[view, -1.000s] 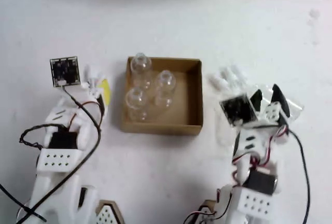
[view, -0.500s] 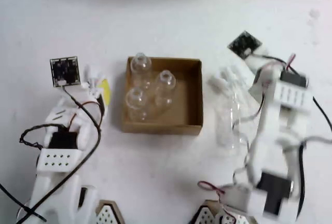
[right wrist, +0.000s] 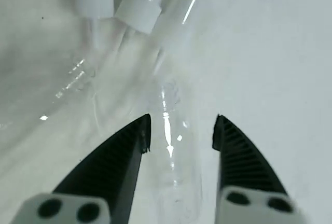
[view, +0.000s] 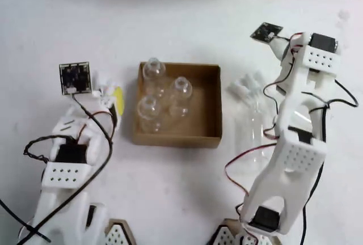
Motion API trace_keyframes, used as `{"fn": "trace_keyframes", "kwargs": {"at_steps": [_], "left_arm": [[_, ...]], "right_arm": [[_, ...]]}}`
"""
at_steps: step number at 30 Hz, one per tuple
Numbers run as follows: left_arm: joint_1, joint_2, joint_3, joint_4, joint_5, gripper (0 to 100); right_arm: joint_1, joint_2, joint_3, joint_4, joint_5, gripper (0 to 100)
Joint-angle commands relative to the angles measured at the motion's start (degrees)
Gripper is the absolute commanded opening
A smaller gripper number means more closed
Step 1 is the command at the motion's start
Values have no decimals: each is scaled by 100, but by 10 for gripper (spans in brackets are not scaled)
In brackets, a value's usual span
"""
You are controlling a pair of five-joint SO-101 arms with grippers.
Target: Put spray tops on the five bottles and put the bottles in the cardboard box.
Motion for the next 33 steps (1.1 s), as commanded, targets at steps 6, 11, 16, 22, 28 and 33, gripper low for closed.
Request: {"fn": "trace_keyframes", "kwargs": {"at_steps": [6,11,16,22,28,33], "left_arm": [[57,-136,-334,9,-62,166],[92,-136,-343,9,-334,166],[92,-145,-343,9,-334,166],[92,-145,-352,9,-343,166],[92,-145,-352,9,-343,166],[92,-145,-343,9,-352,166]], "right_arm": [[-31,919,-1160,119,88,218],[-40,1095,-1196,127,88,218],[-40,1112,-1143,110,88,218],[-48,1103,-1178,382,97,217],[-13,1112,-1134,365,97,187],[-13,1226,-1160,365,97,187]]}}
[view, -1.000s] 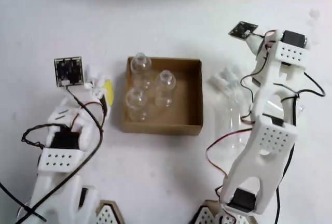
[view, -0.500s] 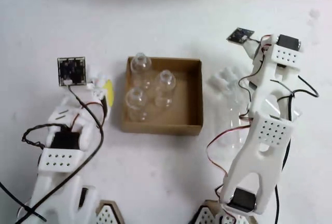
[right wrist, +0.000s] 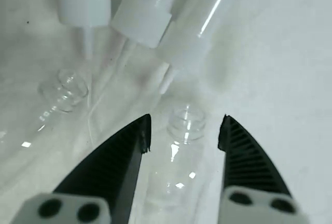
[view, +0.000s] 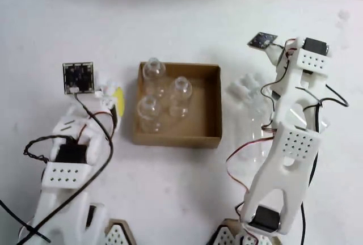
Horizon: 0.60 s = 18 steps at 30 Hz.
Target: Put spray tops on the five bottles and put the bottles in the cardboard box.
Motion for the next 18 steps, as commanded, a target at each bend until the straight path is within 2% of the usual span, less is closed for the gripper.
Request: {"fn": "trace_keyframes", "kwargs": {"at_steps": [1,18], "left_arm": [[75,-145,-343,9,-70,166],[75,-145,-343,9,-79,166]], "right_arm": [[-13,66,-211,66,70,187],[-4,-92,-229,84,62,183]]}}
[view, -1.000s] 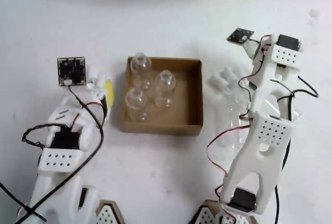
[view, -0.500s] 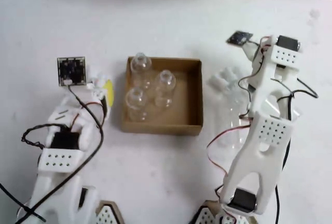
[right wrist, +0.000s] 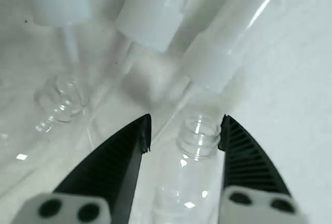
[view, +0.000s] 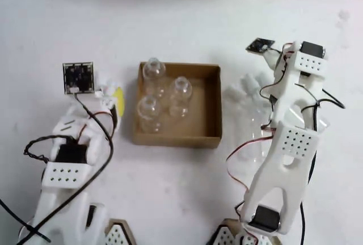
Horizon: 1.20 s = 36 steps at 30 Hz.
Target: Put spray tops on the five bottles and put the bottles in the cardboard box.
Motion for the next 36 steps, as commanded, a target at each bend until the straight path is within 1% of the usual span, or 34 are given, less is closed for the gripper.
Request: {"fn": "trace_keyframes", "kwargs": {"at_steps": [1,7,8,14,16,21,26,36], "left_arm": [[75,-145,-343,9,-79,166],[75,-145,-343,9,-79,166],[75,-145,-343,9,-79,166],[75,-145,-343,9,-79,165],[75,-145,-343,9,-79,165],[84,-145,-343,9,-79,164],[84,-145,-343,9,-79,164],[84,-145,-343,9,-79,164]], "right_arm": [[-4,-356,-229,84,62,170],[-4,-391,-229,92,44,19],[-4,-391,-229,101,44,12],[13,-690,-229,268,26,15],[13,-954,-220,426,26,15],[119,-1710,-167,453,-35,15],[198,-2281,-158,453,-826,15],[163,-2765,-158,462,-1776,15]]}}
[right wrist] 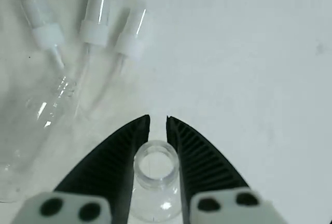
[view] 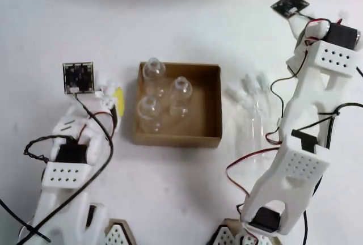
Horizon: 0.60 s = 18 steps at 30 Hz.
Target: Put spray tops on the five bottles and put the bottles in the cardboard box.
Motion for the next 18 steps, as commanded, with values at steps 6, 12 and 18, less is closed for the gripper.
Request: {"fn": "trace_keyframes", "kwargs": {"at_steps": [6,12,18], "left_arm": [[84,-145,-343,9,-88,164],[84,-145,-343,9,-88,164],[84,-145,-352,9,-88,164]], "right_arm": [[31,-743,-141,163,-1204,15],[-330,-1851,1257,163,-1521,15],[-1086,-3670,3042,119,-1574,15]]}}
